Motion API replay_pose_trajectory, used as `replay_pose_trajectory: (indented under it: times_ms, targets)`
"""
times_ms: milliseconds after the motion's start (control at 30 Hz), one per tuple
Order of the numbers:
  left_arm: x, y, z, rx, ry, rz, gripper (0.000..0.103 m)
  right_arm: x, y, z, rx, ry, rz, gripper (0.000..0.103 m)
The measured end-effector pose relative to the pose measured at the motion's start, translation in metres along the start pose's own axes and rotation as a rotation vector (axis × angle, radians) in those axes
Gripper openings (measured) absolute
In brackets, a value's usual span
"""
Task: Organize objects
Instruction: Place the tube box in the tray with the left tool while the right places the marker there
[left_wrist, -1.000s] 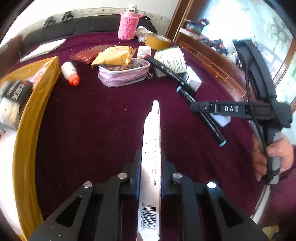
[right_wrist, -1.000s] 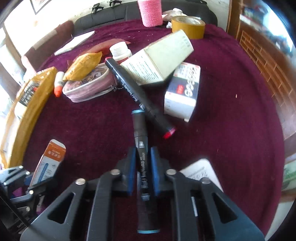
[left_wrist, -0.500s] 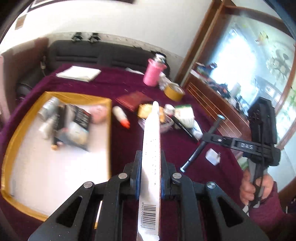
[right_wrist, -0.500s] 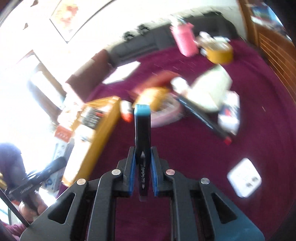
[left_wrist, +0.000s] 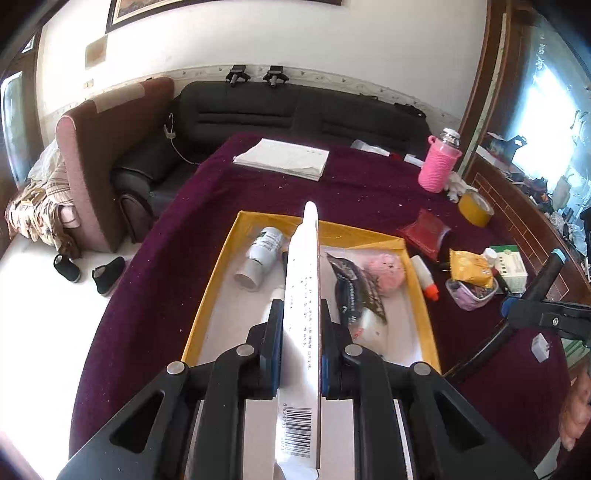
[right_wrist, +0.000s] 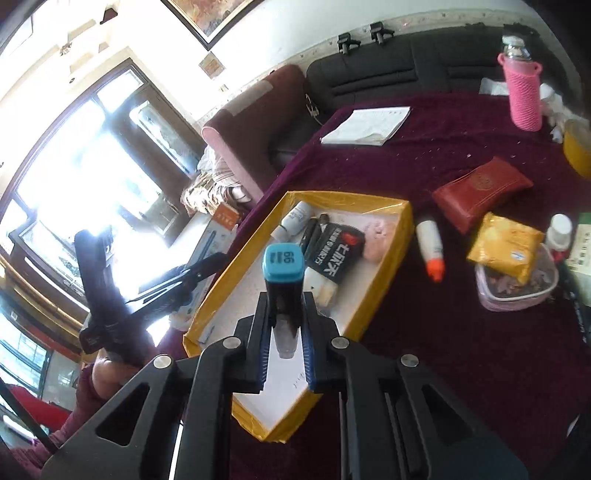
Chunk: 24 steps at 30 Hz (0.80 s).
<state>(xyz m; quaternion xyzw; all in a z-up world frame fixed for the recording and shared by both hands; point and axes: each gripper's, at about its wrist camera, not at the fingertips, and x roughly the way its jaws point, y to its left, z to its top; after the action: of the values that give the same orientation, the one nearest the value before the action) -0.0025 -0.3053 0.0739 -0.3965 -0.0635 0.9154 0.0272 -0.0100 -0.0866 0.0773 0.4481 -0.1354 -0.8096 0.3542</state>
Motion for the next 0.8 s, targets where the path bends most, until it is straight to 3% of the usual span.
replay_pose_trajectory:
  times_ms: [167,300,600,633,733,800]
  targets:
    - [0.043,0.012,-0.005,-0.035,0.059,0.032,0.012,0.068,0.0,0.028,0.04,0.068,-0.027,0.013]
    - [0.053,0.019,-0.006,-0.067,0.092,0.031,0.012,0.114,-0.005,0.052,0.065,0.106,-0.078,0.013]
    - [0.055,0.036,-0.007,-0.139,0.104,0.016,0.014,0.163,-0.019,0.067,0.064,0.161,-0.208,0.013]
    - [0.054,0.035,-0.007,-0.133,0.104,0.027,0.019,0.164,-0.021,0.066,0.068,0.159,-0.205,0.013]
    - [0.051,0.03,-0.007,-0.11,0.088,0.059,0.054,0.16,-0.019,0.066,0.068,0.155,-0.225,0.012]
    - [0.043,0.023,-0.008,-0.084,0.052,0.097,0.056,0.158,-0.017,0.064,0.062,0.154,-0.255,0.012]
